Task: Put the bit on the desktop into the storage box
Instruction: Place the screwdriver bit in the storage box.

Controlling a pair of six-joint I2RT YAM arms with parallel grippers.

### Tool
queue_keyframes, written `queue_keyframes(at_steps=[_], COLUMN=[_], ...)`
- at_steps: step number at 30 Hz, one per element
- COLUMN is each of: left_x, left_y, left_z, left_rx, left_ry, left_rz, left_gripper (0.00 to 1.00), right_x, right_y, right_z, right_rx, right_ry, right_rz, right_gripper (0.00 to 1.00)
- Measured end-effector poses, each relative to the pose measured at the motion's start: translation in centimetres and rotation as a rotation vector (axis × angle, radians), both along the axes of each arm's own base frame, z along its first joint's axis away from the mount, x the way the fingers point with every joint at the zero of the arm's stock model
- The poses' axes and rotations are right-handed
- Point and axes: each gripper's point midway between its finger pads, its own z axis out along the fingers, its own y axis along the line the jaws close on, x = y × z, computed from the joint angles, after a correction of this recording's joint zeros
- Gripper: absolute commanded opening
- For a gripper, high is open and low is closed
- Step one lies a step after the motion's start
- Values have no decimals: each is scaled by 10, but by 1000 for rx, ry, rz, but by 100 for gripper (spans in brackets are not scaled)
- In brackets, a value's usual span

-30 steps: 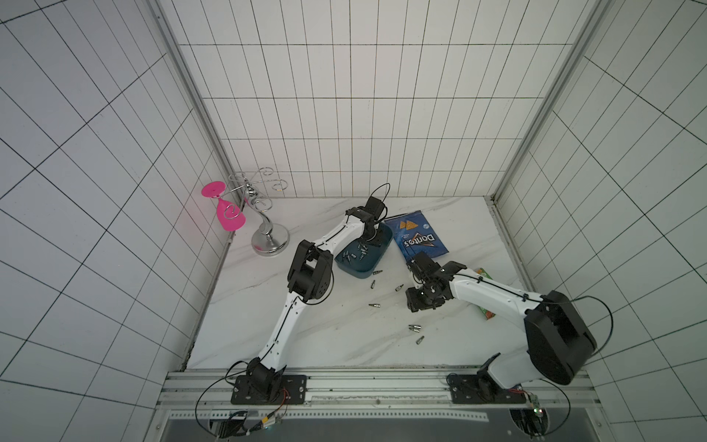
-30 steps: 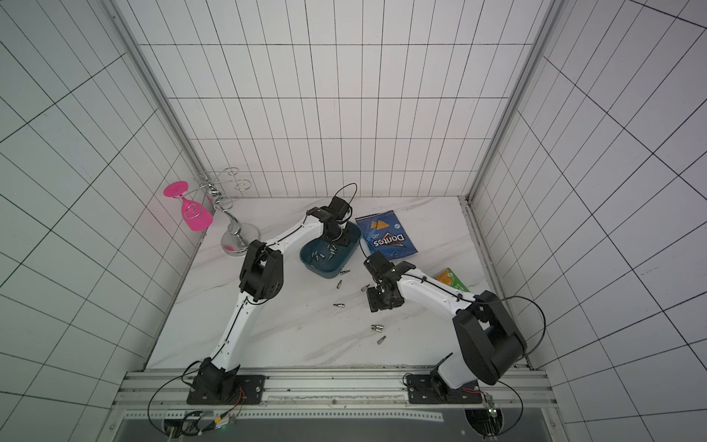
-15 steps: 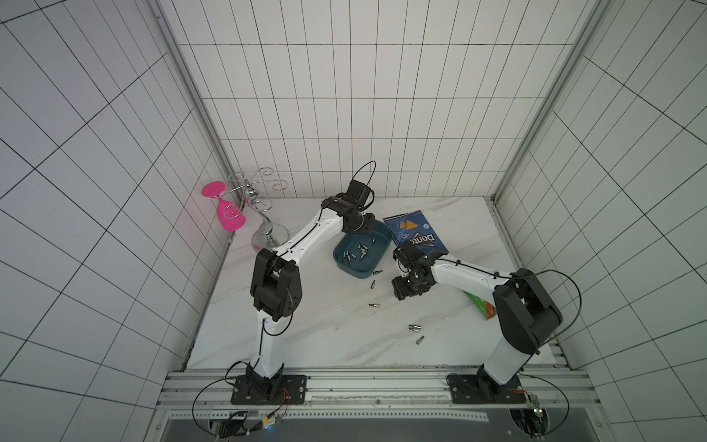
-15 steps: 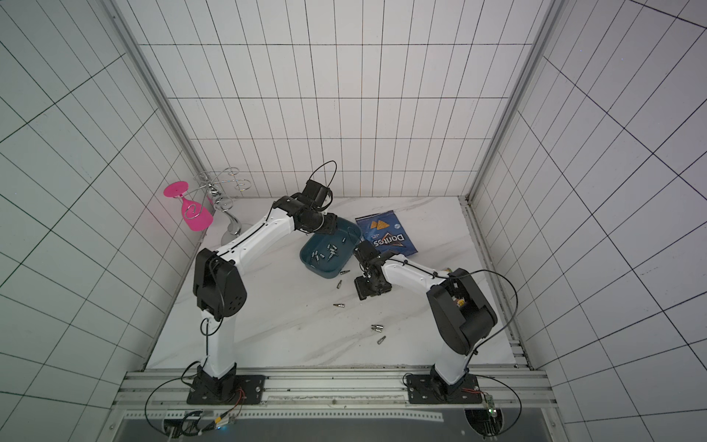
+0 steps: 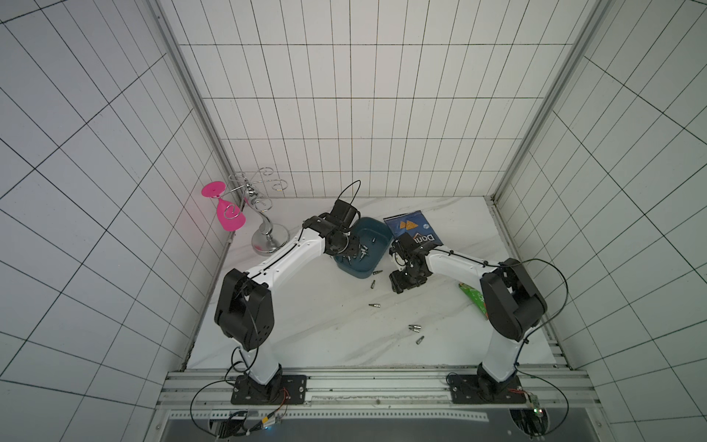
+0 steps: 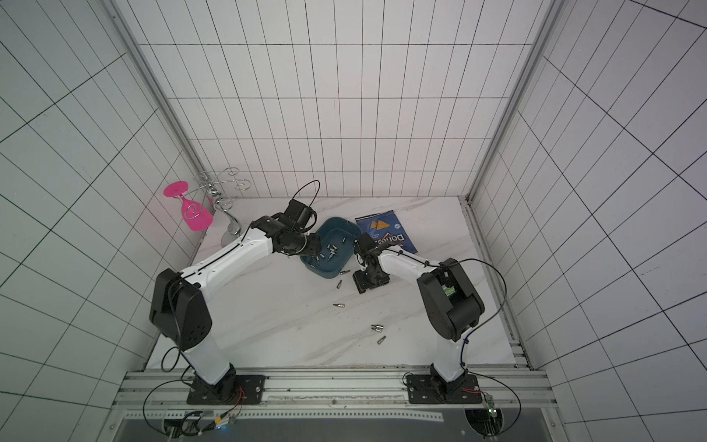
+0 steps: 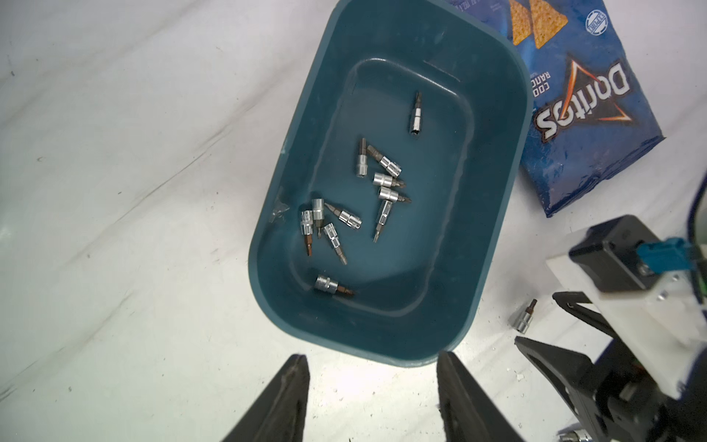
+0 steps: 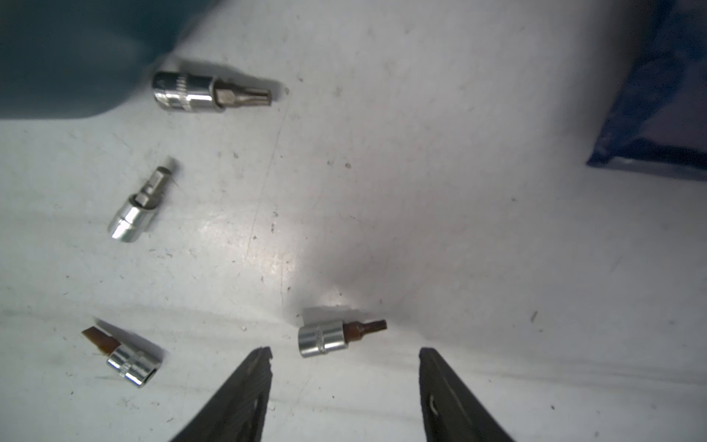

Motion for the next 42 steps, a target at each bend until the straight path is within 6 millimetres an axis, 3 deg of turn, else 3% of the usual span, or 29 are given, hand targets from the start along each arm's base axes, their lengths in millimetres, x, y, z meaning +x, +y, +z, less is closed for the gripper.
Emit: queue_keyframes(at_steps=[18, 42], left_x=[-16, -22], left_y=[11, 16], left_z=[-6, 1], left_rx=[1, -4], left_ry=[18, 3], left_rz=[34, 41], left_gripper=[58, 58], right_x=[3, 0], right_y=[8, -1], right_z=[-7, -9], right_rx=[2, -59], right_ry=[61, 105], right_rz=[72, 139], right_gripper=[64, 60])
